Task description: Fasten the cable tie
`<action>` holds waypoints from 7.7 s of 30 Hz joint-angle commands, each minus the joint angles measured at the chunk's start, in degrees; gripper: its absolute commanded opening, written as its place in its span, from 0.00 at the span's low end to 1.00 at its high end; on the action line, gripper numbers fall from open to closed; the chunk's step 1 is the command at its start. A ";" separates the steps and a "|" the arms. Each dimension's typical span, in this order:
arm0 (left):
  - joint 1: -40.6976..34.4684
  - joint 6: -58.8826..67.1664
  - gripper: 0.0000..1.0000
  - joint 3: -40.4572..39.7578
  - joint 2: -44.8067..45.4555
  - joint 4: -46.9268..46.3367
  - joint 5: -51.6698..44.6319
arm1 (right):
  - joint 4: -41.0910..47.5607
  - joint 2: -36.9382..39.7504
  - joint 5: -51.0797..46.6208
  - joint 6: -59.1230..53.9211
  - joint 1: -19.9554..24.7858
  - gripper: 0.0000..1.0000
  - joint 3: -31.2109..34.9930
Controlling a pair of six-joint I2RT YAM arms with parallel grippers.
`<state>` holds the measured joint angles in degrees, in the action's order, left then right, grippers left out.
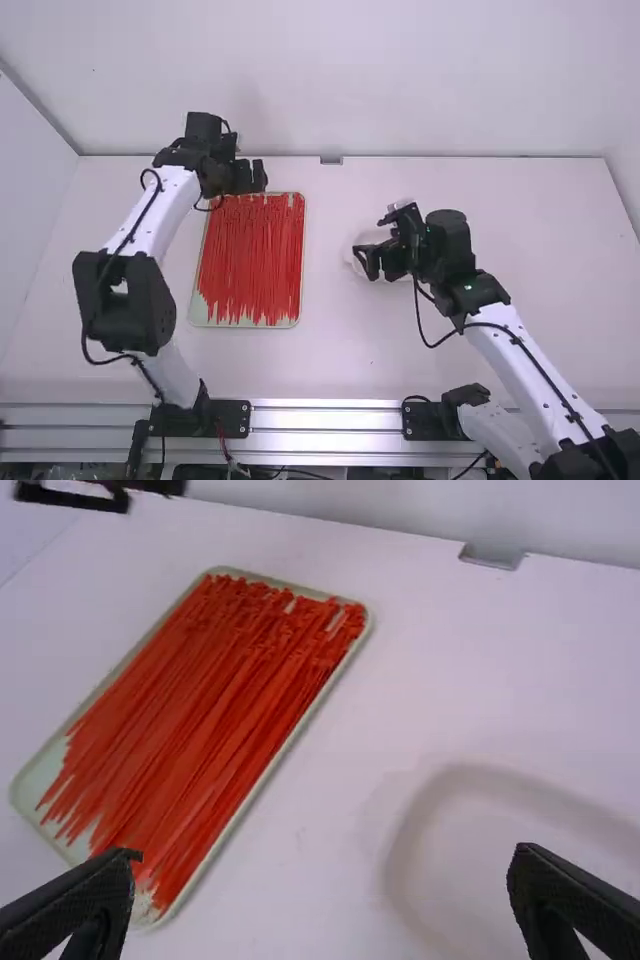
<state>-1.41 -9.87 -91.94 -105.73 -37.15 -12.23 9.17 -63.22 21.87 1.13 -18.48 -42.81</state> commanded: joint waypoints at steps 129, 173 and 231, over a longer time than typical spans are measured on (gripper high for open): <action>-0.83 -4.94 0.47 23.82 -11.37 34.84 2.64 | -0.20 -1.99 9.64 -0.11 2.69 0.99 -2.23; -0.85 -5.79 0.15 23.71 -11.61 35.58 4.35 | 0.02 -1.99 9.66 -0.11 2.75 0.99 -2.23; -0.76 -5.81 0.02 10.75 -10.84 22.36 4.33 | -0.02 -1.99 9.60 -1.62 2.80 0.99 -2.23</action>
<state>-2.46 -15.46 -79.90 -116.71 -14.44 -8.32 9.17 -65.04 31.14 -0.34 -15.86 -42.89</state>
